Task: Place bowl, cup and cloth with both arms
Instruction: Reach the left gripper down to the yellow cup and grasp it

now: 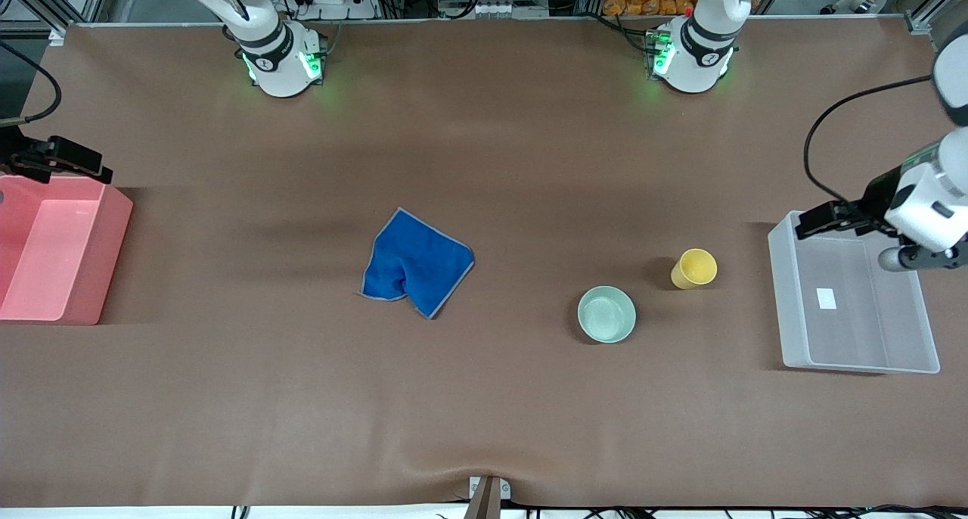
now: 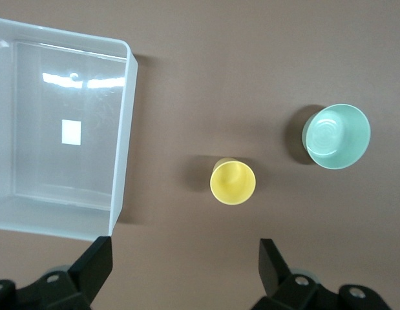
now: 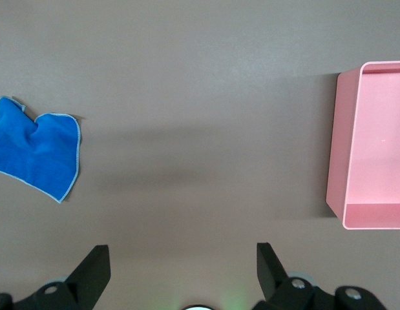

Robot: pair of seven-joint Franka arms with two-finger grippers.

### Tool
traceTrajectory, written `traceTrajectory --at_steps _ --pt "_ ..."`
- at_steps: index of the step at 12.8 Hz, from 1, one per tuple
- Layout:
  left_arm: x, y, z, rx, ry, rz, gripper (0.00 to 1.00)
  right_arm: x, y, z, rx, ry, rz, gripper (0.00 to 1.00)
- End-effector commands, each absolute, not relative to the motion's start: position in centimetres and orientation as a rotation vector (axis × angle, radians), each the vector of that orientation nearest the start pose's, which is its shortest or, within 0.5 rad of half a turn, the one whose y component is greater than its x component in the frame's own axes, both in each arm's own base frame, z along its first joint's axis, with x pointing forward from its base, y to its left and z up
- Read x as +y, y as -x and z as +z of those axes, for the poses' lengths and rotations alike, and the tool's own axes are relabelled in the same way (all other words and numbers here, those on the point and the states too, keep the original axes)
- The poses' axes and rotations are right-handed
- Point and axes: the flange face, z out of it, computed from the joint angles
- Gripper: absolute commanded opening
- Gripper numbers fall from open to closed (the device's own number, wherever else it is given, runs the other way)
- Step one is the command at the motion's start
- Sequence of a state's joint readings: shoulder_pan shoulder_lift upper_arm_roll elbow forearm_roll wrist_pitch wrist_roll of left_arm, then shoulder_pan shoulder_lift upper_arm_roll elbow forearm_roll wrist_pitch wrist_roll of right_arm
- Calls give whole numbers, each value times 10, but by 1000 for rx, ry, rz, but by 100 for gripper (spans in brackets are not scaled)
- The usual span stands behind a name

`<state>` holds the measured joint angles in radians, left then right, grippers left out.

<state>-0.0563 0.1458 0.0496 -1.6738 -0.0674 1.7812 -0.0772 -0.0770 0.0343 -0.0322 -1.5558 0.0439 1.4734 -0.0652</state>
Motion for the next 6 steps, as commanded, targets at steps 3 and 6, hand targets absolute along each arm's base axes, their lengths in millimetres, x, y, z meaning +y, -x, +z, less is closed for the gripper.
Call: traceTrajectory --at_steps 3,6 --pt "-30 -588 441 -171 3210 7 100 -57 -545 609 78 3086 174 100" --pt "-31 -575 384 -176 3204 -70 100 -57 -545 609 78 3085 174 100"
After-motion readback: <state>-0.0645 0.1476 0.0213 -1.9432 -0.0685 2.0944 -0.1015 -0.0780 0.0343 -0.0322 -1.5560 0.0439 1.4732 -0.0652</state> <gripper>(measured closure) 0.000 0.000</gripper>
